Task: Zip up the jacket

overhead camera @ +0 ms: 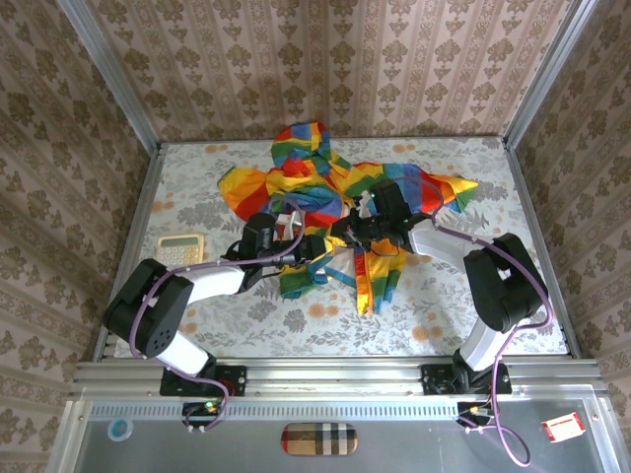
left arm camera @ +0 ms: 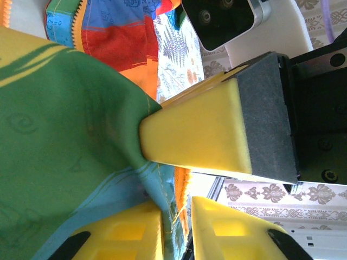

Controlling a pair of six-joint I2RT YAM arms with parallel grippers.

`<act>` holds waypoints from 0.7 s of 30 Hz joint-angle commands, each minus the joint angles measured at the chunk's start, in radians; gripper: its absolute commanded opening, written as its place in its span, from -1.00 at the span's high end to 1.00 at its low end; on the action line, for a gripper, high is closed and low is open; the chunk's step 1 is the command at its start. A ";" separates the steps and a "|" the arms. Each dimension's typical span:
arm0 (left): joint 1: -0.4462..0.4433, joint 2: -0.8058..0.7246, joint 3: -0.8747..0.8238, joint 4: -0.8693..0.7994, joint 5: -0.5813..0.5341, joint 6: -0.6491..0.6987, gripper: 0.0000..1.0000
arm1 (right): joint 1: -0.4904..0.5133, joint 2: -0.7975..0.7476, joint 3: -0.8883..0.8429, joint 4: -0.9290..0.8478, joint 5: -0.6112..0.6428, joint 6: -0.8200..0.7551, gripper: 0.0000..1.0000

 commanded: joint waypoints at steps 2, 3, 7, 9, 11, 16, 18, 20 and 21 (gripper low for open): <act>0.000 -0.035 -0.016 -0.024 0.012 0.018 0.52 | -0.005 0.010 -0.008 -0.007 0.013 -0.014 1.00; 0.000 -0.038 -0.018 -0.031 0.010 0.022 0.51 | -0.006 0.009 -0.008 -0.009 0.013 -0.016 1.00; 0.000 -0.046 -0.020 -0.043 0.007 0.029 0.49 | -0.006 0.008 -0.005 -0.015 0.014 -0.020 1.00; 0.000 -0.046 -0.017 -0.050 0.007 0.033 0.45 | -0.006 0.010 -0.004 -0.018 0.016 -0.023 1.00; 0.000 -0.048 -0.017 -0.050 0.009 0.034 0.44 | -0.006 0.010 -0.002 -0.023 0.016 -0.026 1.00; 0.000 -0.052 -0.019 -0.055 0.010 0.038 0.44 | -0.006 0.010 0.002 -0.052 0.022 -0.049 1.00; 0.001 -0.054 -0.020 -0.059 0.009 0.040 0.43 | -0.006 0.012 0.005 -0.061 0.026 -0.057 1.00; 0.001 -0.055 -0.020 -0.058 0.010 0.040 0.41 | -0.007 0.016 0.008 -0.066 0.027 -0.062 1.00; 0.000 -0.056 -0.019 -0.060 0.009 0.042 0.41 | -0.007 0.017 0.009 -0.067 0.027 -0.063 1.00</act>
